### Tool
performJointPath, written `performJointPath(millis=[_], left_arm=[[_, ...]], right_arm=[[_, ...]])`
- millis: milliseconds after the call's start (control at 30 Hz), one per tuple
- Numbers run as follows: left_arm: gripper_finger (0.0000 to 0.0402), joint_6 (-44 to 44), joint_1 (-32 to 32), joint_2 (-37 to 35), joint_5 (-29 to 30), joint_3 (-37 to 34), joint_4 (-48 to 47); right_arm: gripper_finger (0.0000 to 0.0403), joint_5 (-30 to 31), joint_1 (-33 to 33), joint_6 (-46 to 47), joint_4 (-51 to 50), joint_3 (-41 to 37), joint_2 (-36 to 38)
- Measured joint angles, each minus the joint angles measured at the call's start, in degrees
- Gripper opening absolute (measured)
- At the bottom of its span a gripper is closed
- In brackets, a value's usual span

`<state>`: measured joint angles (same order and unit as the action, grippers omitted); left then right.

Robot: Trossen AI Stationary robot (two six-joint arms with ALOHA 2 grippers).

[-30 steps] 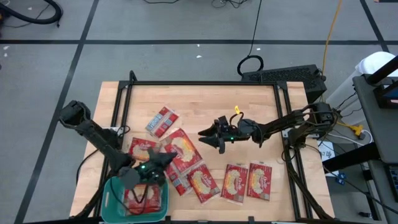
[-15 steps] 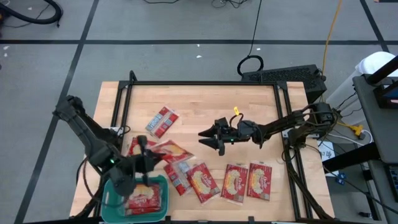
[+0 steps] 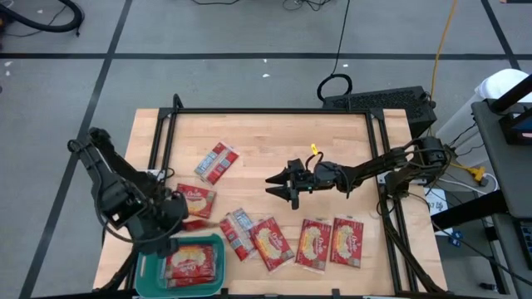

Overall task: Sort popcorn bags into baskets
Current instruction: Put the red popcorn bag into the blue container

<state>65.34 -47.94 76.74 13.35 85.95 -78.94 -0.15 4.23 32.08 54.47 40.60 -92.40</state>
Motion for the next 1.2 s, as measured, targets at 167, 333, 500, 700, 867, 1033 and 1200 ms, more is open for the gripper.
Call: performJointPath(millis=[167,333,500,700,867,1033,1200], left_arm=[[0.0025,7.8,-4.5,0.1,-1.8,0.0,0.9],[0.0025,12.2,-9.0,2.4,-1.9,0.0,0.6],[0.0025,10.4,-10.4,7.7,-2.3,0.0,0.6],[0.0026,7.2,-10.3,13.7,-2.7,0.0,-0.9],[0.0026,6.9,-10.3,17.6,-4.0,0.0,-3.3],[0.0026,7.4,-10.8,19.2,-3.6,0.0,-3.3],[0.0026,7.9,-11.4,20.4,-2.8,0.0,-3.2]], right_arm=[[0.0199,0.0,0.0,-0.4,-0.5,0.0,0.0],[0.0199,0.0,0.0,-1.0,-0.4,0.0,0.0],[0.0199,0.1,0.0,-1.0,-0.4,0.0,0.0],[0.0199,0.1,0.0,-0.3,-0.4,0.0,0.0],[0.0199,0.1,0.0,-0.2,-0.4,0.0,0.0],[0.0199,0.1,0.0,-0.2,-0.4,0.0,0.0],[0.0199,0.1,0.0,-0.2,-0.4,0.0,0.0]])
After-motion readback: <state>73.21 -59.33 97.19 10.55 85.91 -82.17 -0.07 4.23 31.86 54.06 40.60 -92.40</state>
